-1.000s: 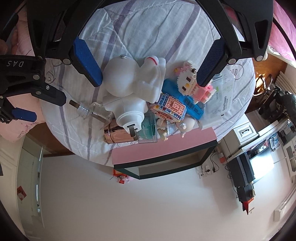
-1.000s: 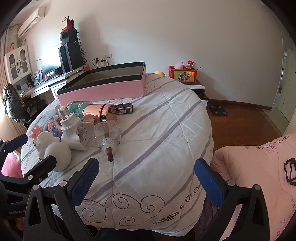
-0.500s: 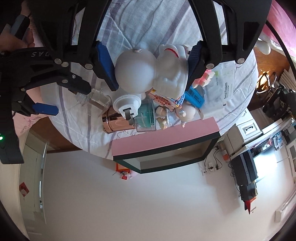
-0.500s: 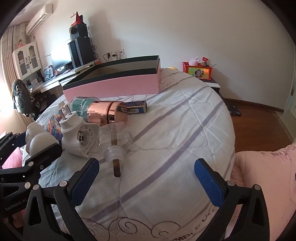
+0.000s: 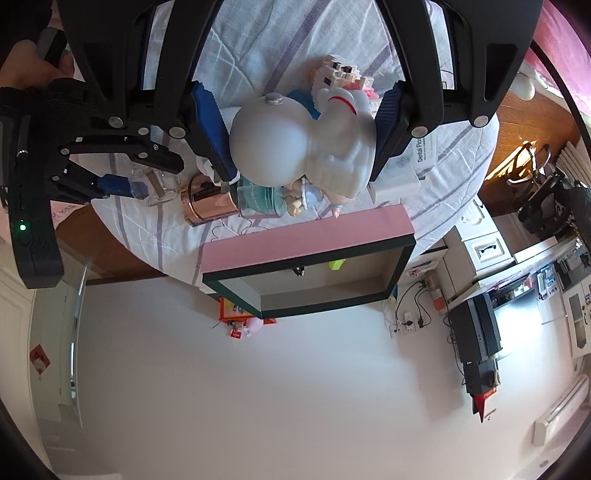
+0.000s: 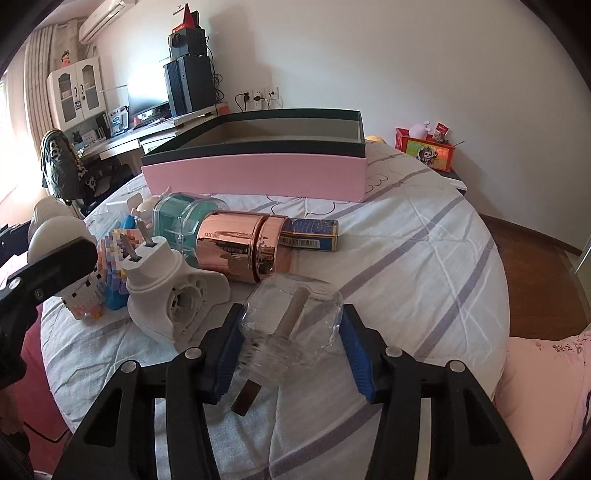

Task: Organize rigid objects
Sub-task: 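Carry the figurine and bottle into the pink box and open both grippers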

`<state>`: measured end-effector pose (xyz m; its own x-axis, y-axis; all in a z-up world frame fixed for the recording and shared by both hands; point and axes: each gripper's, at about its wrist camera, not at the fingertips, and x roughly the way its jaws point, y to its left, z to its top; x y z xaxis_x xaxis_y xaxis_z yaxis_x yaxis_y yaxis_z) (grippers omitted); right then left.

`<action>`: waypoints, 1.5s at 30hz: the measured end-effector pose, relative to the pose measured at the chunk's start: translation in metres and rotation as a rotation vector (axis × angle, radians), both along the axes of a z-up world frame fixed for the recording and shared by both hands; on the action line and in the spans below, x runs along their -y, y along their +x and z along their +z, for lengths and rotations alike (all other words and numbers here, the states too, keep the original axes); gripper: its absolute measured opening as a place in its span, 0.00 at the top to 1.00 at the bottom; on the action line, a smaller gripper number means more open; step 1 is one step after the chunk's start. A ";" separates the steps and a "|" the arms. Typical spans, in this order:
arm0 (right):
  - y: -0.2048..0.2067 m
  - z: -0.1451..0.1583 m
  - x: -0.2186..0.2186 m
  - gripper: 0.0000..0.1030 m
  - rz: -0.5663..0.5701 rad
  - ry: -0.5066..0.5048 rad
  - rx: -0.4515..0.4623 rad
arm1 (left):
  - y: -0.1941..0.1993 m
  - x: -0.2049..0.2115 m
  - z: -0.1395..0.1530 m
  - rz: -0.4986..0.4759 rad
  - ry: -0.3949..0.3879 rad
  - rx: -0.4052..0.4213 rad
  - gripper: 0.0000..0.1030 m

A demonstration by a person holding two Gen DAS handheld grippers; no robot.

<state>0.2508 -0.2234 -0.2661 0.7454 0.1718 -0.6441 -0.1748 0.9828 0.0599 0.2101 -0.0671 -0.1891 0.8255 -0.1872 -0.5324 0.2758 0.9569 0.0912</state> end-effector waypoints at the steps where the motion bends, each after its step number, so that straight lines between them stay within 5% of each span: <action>1: -0.002 0.005 0.000 0.49 0.001 0.001 0.010 | 0.002 -0.001 0.003 0.002 -0.003 0.003 0.32; 12: 0.012 0.080 -0.023 0.49 0.058 -0.017 0.174 | 0.038 -0.022 0.042 0.004 -0.051 0.049 0.32; 19: 0.065 0.119 -0.038 0.49 0.105 -0.034 0.219 | 0.095 -0.024 0.076 0.001 -0.019 0.097 0.32; 23: 0.114 0.130 -0.041 0.49 0.106 -0.052 0.203 | 0.152 -0.022 0.081 0.000 0.003 0.051 0.32; 33: 0.239 0.084 -0.037 0.49 0.062 -0.103 -0.009 | 0.287 -0.019 0.030 0.049 0.096 -0.176 0.32; 39: 0.270 0.052 -0.033 0.48 0.024 -0.151 -0.136 | 0.319 -0.018 -0.001 0.065 0.137 -0.264 0.32; 45: 0.273 0.042 -0.029 0.48 0.018 -0.157 -0.161 | 0.325 -0.016 -0.006 0.080 0.131 -0.288 0.30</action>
